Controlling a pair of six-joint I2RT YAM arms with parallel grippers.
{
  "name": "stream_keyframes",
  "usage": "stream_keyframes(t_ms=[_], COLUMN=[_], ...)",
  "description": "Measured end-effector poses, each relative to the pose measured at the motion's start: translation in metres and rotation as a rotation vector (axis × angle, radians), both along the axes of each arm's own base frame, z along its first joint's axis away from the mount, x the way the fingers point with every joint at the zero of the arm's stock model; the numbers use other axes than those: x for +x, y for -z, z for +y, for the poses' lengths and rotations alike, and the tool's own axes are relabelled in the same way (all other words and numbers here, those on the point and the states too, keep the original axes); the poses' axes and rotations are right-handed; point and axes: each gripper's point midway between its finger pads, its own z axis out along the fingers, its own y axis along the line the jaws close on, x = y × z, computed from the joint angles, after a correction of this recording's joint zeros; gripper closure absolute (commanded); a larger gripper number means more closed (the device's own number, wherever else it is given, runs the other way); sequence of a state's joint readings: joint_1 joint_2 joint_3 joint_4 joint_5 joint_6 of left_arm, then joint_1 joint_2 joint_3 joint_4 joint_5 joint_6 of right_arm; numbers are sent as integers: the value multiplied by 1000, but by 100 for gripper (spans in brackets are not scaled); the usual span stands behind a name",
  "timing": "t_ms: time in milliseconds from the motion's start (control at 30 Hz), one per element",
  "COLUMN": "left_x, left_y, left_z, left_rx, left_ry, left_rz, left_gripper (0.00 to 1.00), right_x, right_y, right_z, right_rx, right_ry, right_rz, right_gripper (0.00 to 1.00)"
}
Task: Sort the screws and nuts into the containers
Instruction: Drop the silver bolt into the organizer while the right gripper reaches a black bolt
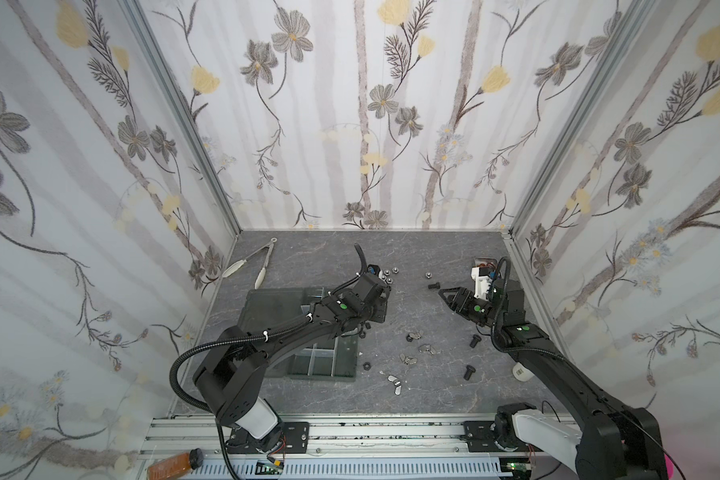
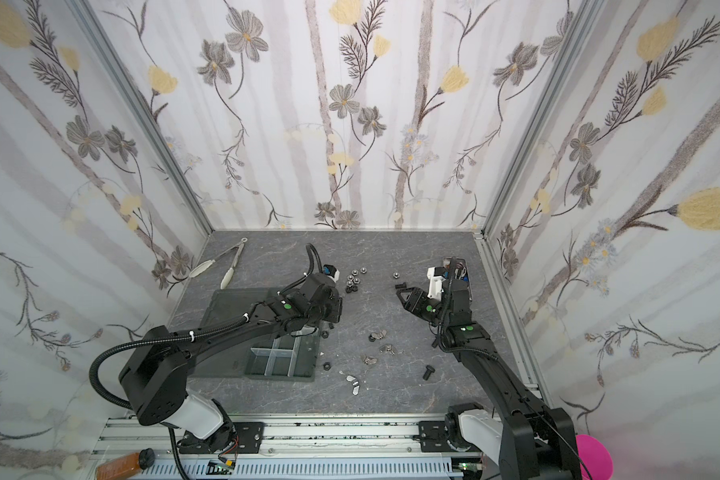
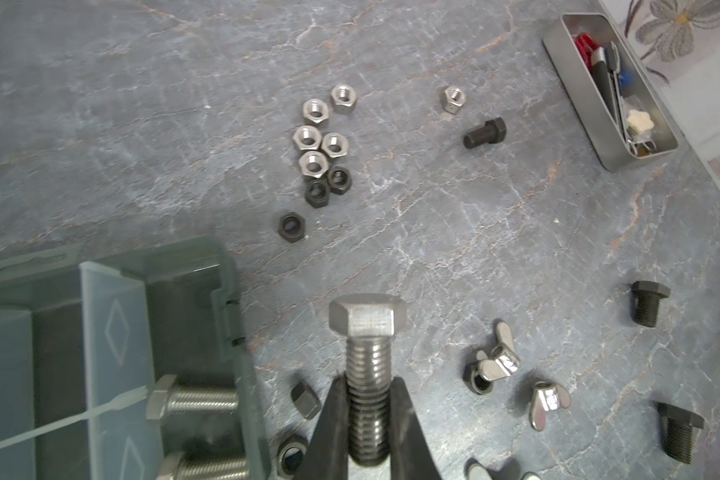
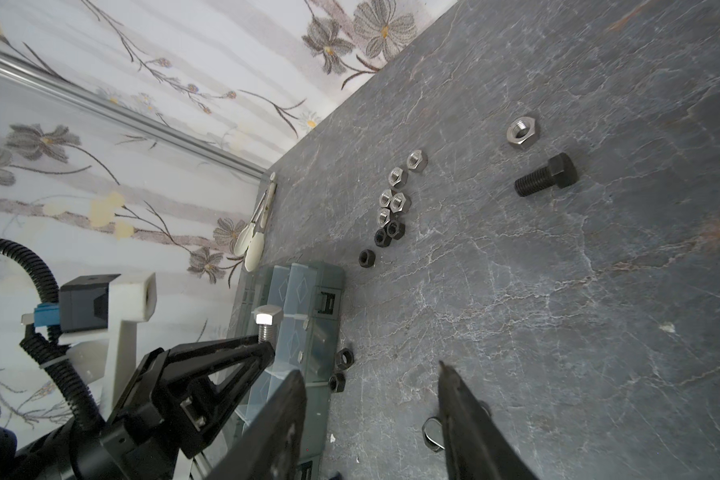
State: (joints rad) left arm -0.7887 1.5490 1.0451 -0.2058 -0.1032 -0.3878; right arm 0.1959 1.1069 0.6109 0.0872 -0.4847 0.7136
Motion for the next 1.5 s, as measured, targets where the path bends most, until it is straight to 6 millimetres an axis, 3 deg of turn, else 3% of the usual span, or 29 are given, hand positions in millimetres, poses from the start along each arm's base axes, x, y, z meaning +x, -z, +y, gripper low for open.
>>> stream_keyframes(t_ms=[267,633,933,1167,1333,1500], left_x=[3,2,4,9,10,2], left_y=[18,50,67,54,30,3], left_z=[46,66,69,66,65,66], left_rx=[-2,30,57,26,-21,-94], left_ry=[-110,-169,-186,-194,-192,-183], left_rz=[38,96,130,107,64,10], left_gripper=[88,87,61,33,22,13], right_x=[3,-1,-4,-2,-7,-17], right_y=[11,28,33,34,36,40], right_z=[24,33,38,26,15,-10], right_rx=[-29,-66,-101,-202,-282,-382], right_ry=[-66,-110,-118,-71,-44,42], right_rz=[20,34,34,33,49,79], right_gripper=[47,46,46,46,44,44])
